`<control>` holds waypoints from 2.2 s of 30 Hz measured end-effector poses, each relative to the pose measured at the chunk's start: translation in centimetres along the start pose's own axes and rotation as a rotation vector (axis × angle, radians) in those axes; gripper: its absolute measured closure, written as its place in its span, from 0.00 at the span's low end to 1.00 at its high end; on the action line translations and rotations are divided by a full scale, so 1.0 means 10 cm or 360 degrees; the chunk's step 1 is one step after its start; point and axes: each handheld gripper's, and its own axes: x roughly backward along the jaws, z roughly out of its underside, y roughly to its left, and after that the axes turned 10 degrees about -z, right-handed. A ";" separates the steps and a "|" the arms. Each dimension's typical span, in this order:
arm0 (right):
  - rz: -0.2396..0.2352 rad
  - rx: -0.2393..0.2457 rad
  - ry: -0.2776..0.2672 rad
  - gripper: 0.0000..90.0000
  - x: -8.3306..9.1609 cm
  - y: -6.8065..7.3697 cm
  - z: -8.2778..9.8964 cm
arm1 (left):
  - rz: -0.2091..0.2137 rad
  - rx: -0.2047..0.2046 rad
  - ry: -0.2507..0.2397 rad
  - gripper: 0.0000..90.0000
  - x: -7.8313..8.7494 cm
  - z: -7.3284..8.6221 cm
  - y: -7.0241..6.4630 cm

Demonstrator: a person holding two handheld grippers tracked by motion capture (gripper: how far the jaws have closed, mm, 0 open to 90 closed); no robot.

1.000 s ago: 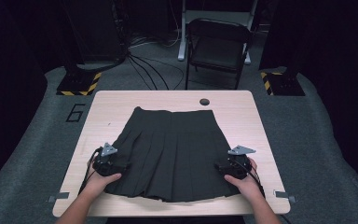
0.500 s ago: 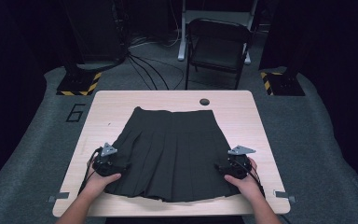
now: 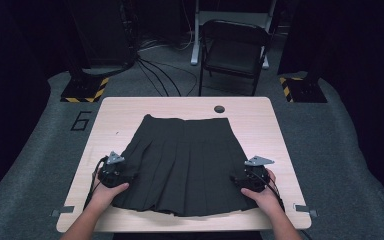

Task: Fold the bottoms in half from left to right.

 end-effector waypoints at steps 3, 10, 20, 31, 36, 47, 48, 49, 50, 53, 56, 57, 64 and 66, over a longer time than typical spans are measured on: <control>0.0005 0.0002 -0.0001 0.22 0.00 0.00 0.00 | 0.0019 0.0024 0.0016 0.38 0.01 -0.04 0.01; 0.0001 0.0002 -0.0002 0.22 0.00 0.00 0.00 | 0.0065 0.0086 -0.0011 0.45 0.05 -0.14 0.03; 0.0001 0.0002 -0.0001 0.22 0.00 0.00 0.00 | 0.0094 0.0117 -0.0041 0.50 0.08 -0.25 0.06; 0.0001 0.0002 -0.0002 0.22 0.00 0.00 0.00 | 0.0078 0.0097 -0.0078 0.49 0.11 -0.43 0.05; 0.0001 0.0002 -0.0002 0.22 0.00 0.00 0.00 | 0.0083 0.0087 -0.0066 0.48 0.10 -0.49 0.04; -0.0001 0.0003 -0.0002 0.22 0.00 0.00 0.00 | 0.0095 0.0064 -0.0050 0.51 0.11 -0.67 0.03; -0.0001 0.0000 -0.0003 0.22 0.00 0.00 0.00 | 0.0098 0.0056 -0.0045 0.52 0.11 -0.71 0.04; -0.0001 0.0000 -0.0003 0.22 0.00 0.00 0.00 | 0.0098 0.0056 -0.0045 0.52 0.11 -0.71 0.04; -0.0001 0.0000 -0.0003 0.22 0.00 0.00 0.00 | 0.0095 0.0066 -0.0054 0.52 0.10 -0.72 0.03; -0.0001 0.0001 -0.0003 0.22 0.00 0.00 0.00 | 0.0106 0.0072 -0.0058 0.52 0.09 -0.75 0.03; -0.0001 0.0003 -0.0002 0.22 0.00 0.00 0.00 | 0.0109 0.0106 -0.0065 0.52 0.06 -0.80 0.04; -0.0001 -0.0002 -0.0004 0.22 0.00 0.00 0.00 | 0.0109 0.0113 -0.0058 0.53 0.05 -0.82 0.05; -0.0002 -0.0001 -0.0004 0.22 0.00 0.00 0.00 | 0.0082 0.0152 -0.0061 0.54 -0.01 -0.92 0.14; -0.0002 -0.0001 -0.0004 0.22 0.00 0.00 0.00 | 0.0072 0.0165 -0.0059 0.55 -0.05 -0.94 0.16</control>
